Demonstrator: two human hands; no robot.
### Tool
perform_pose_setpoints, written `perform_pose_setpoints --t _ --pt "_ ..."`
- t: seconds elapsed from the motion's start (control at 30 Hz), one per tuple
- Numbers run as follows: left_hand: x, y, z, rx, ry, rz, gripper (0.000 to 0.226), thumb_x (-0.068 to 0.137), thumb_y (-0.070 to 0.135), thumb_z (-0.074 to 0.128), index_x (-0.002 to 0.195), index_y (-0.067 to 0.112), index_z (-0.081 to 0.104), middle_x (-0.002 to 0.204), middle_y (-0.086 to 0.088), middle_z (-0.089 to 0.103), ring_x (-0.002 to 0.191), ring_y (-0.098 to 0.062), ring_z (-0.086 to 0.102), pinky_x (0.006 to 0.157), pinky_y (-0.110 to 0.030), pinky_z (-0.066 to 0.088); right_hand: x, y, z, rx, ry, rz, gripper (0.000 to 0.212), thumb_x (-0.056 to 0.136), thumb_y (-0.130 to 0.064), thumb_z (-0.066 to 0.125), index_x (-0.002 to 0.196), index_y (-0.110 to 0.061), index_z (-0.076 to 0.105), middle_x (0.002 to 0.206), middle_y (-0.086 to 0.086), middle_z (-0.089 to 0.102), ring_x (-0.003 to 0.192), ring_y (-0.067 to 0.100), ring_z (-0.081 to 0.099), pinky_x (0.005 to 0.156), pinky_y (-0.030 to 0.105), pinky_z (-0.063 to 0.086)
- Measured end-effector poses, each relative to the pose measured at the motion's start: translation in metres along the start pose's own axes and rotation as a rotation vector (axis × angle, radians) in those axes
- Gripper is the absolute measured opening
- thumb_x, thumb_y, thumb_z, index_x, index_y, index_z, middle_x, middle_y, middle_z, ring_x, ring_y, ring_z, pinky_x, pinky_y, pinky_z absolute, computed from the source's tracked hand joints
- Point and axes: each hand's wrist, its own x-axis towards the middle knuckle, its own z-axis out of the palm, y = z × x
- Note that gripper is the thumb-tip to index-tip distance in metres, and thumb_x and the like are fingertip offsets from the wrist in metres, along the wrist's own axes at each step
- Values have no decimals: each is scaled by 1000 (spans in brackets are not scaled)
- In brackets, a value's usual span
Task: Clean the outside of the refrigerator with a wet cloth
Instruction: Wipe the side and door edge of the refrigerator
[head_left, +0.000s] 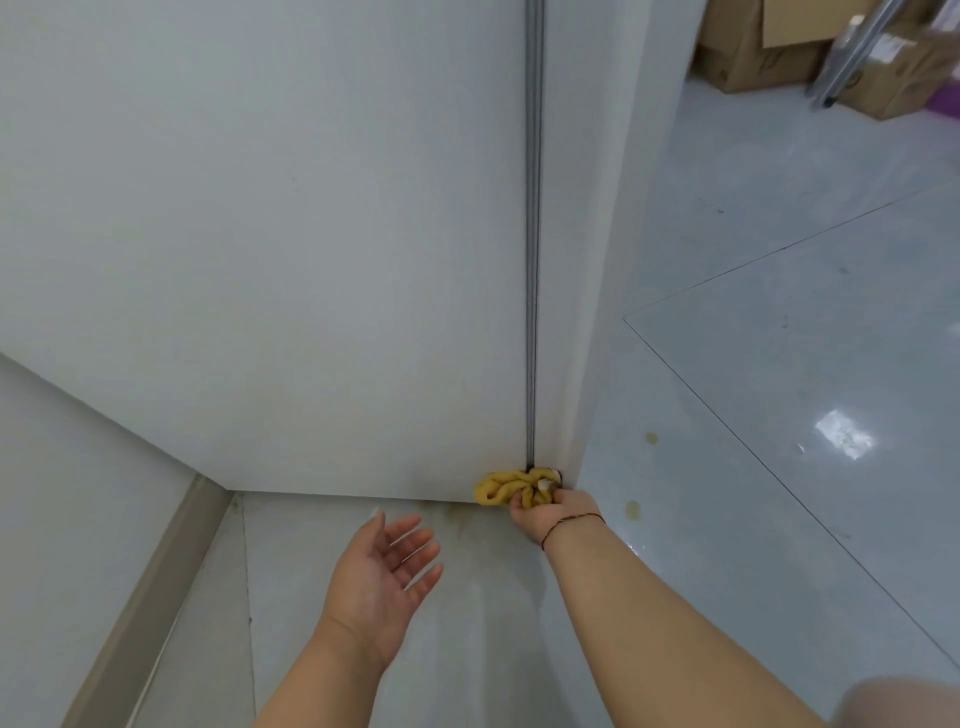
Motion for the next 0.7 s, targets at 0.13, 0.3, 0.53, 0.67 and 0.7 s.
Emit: perform_pose_setpoints --t 0.13,0.3,0.53,0.67,0.7 --pt "-13 16 24 -21 -45 6 36 99 37 47 96 6 65 86 -11 63 79 -24 59 76 -38 49 -65 1 26 68 -117 26 33 98 -13 27 76 -9 51 72 2 44 63 14 38 82 23 38" --pt "-38 38 63 -48 -153 35 35 99 33 47 97 4 65 81 -12 64 72 -24 60 69 -37 49 -154 -1 51 188 -236 122 23 97 -8 38 103 -7 60 87 11 57 72 24 53 69 32 46" --pt "-87 106 122 -112 -358 177 39 97 41 44 86 11 66 67 -8 63 57 -20 62 53 -28 51 -261 -4 78 223 -434 139 23 93 -6 48 111 4 58 108 22 61 100 39 58 62 52 46" --pt "-138 145 142 -142 -375 215 39 96 41 45 86 11 66 66 -8 62 56 -20 60 50 -26 51 -336 -4 96 216 -486 110 30 94 -11 49 116 8 53 116 28 57 112 45 53 74 56 47" --pt "-153 156 147 -144 -369 222 37 96 39 45 86 10 66 67 -8 63 57 -20 60 50 -26 51 -356 -4 102 217 -487 108 31 94 -12 48 117 8 52 118 29 56 115 46 51 78 56 46"
